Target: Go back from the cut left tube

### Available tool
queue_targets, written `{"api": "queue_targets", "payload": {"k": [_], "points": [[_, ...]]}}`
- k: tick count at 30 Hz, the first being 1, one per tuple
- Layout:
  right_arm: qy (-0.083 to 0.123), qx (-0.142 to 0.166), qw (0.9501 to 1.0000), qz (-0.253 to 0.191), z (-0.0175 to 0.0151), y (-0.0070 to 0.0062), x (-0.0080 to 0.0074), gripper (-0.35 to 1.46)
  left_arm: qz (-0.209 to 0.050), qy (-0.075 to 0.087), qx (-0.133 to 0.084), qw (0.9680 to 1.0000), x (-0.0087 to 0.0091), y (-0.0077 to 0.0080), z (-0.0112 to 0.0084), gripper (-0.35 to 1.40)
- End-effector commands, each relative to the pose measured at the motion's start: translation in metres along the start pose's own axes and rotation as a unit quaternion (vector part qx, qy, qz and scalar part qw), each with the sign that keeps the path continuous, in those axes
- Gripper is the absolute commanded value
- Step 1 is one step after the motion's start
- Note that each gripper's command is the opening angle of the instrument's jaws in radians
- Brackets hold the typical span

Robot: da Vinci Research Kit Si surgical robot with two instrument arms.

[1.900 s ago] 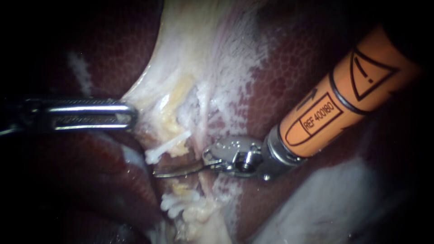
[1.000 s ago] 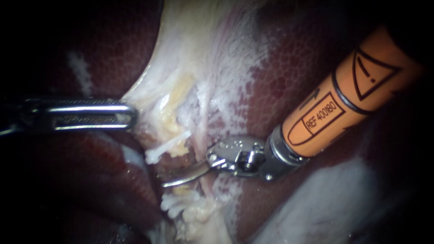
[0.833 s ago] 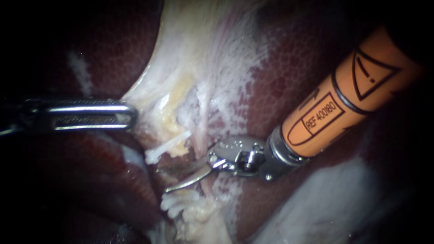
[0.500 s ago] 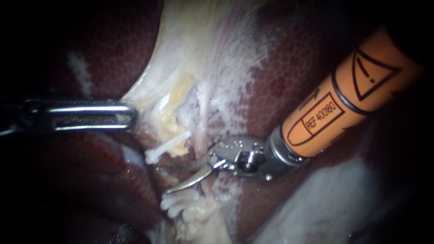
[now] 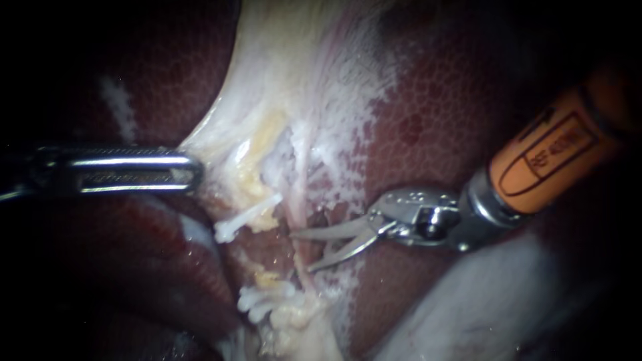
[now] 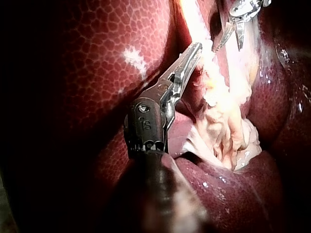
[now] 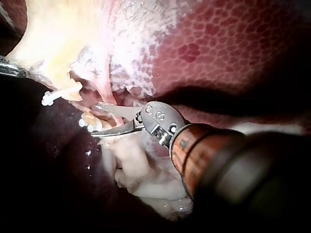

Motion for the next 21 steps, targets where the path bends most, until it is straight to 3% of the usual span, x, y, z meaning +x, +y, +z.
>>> {"api": "queue_targets", "payload": {"k": [1, 3, 5, 9, 15, 21], "points": [[0.002, -0.005, 1.0, -0.003, -0.0005, 0.0, 0.0002, 0.59, 0.0, 0.0, 0.0, 1.0, 0.0, 0.0, 0.0, -0.35], [0.005, -0.018, 0.9996, -0.019, -0.0016, -0.0001, 0.0006, 0.66, 0.0, 0.0, 0.0, 1.0, 0.0, 0.0001, 0.0, -0.35], [0.009, -0.039, 0.9985, -0.037, -0.0025, -0.0003, 0.001, 0.84, 0.0, 0.0, 0.0, 1.0, 0.0, 0.0001, 0.0, -0.35], [0.011, -0.078, 0.9934, -0.083, -0.0043, -0.0006, 0.0018, 1.06, 0.0, 0.0, 0.0, 1.0, 0.0, 0.0001, 0.0, -0.35], [0.006, -0.116, 0.9847, -0.13, -0.0064, -0.0013, 0.0022, 1.18, 0.0, 0.0, 0.0, 1.0, 0.0001, 0.0002, 0.0, -0.35], [0.002, -0.15, 0.9775, -0.149, -0.0082, -0.0024, 0.0027, 1.2, 0.0, 0.0, 0.0, 1.0, 0.0001, 0.0002, 0.0, -0.35]]}}
